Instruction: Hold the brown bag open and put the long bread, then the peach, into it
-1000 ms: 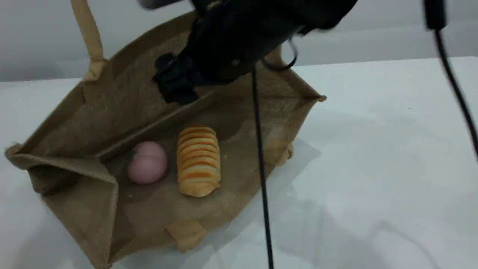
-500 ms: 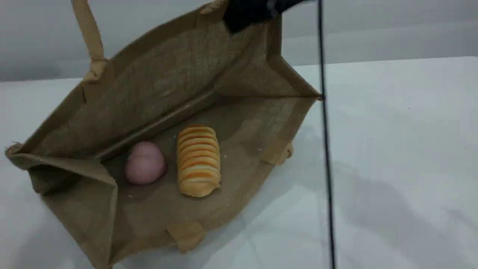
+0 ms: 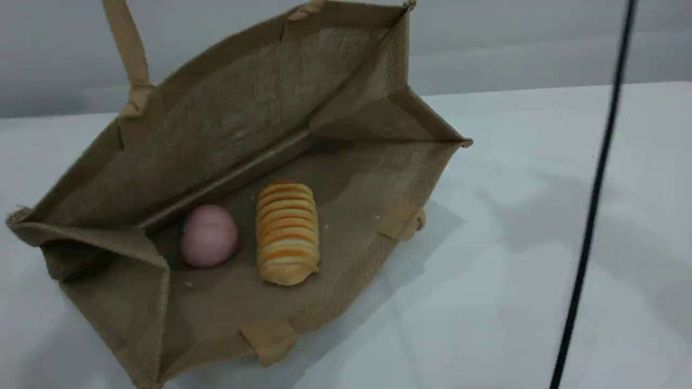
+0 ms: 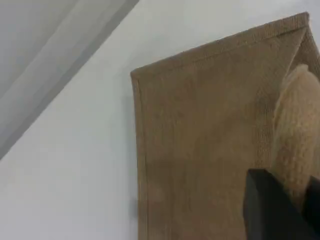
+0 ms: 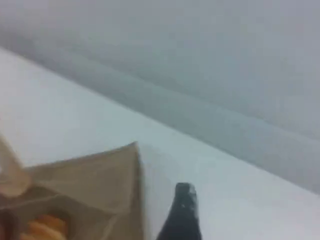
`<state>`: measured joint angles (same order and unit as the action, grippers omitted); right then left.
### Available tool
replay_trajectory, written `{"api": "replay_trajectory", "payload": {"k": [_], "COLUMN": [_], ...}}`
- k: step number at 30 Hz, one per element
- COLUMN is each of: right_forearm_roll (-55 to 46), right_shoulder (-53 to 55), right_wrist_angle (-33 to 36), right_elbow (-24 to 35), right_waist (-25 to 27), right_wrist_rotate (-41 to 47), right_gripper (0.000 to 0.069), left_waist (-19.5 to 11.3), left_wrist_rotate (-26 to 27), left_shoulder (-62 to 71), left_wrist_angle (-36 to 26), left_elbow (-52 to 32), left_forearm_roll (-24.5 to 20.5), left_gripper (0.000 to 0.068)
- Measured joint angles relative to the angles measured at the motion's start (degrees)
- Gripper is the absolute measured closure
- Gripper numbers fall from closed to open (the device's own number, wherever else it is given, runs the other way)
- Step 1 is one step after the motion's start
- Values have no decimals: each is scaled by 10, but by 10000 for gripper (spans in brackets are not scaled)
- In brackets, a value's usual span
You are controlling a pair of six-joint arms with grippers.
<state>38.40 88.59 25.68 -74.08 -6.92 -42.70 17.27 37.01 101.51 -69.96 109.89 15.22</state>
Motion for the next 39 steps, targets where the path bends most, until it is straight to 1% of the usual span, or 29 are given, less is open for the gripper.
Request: {"api": "replay_trajectory", "payload": {"k": [2, 4, 7, 9, 11, 13, 14, 16, 18, 21, 24, 26, 28, 32, 35, 39], "right_forearm_roll": [1, 1, 1, 4, 4, 4, 4, 4, 0, -27, -61, -84, -105, -140, -160, -160], "right_shoulder": [-4, -6, -13, -23, -38, -58, -69, -90, -114, -155, -196, -223, -252, -310, -362, -435], "right_wrist_angle": [10, 20, 23, 27, 30, 39, 47, 63, 82, 120, 165, 200, 240, 308, 343, 373], "right_elbow": [-1, -1, -1, -1, -1, -1, -1, -1, -1, -1, -1, -1, -1, -1, -1, 0], "right_waist": [19, 35, 42, 42, 42, 42, 42, 42, 42, 42, 42, 42, 42, 42, 41, 41], "right_wrist_rotate": [10, 15, 21, 21, 21, 21, 25, 40, 55, 88, 135, 172, 209, 258, 262, 262], "right_gripper": [111, 111, 111, 111, 111, 111, 111, 111, 111, 111, 111, 111, 111, 111, 111, 111], "left_waist": [0, 0, 0, 0, 0, 0, 0, 0, 0, 0, 0, 0, 0, 0, 0, 0], "left_wrist_rotate": [1, 1, 1, 1, 1, 0, -1, -4, -20, -68, -120, -154, -176, -188, -192, -192], "left_shoulder": [0, 0, 0, 0, 0, -2, -5, -14, -26, -52, -84, -110, -137, -204, -266, -364], "left_wrist_angle": [0, 0, 4, 3, 3, 1, 1, 1, 0, -1, -1, -1, -1, -1, -1, -1], "left_elbow": [0, 0, 0, 0, 0, 0, 0, 0, 0, 0, 0, 0, -2, -30, -71, -145], "left_forearm_roll": [1, 2, 2, 2, -1, -2, -3, -9, -26, -63, -90, -96, -96, -96, -96, -96], "left_gripper": [570, 527, 403, 307, 232, 179, 166, 152, 148, 148, 148, 146, 146, 146, 146, 146]}}
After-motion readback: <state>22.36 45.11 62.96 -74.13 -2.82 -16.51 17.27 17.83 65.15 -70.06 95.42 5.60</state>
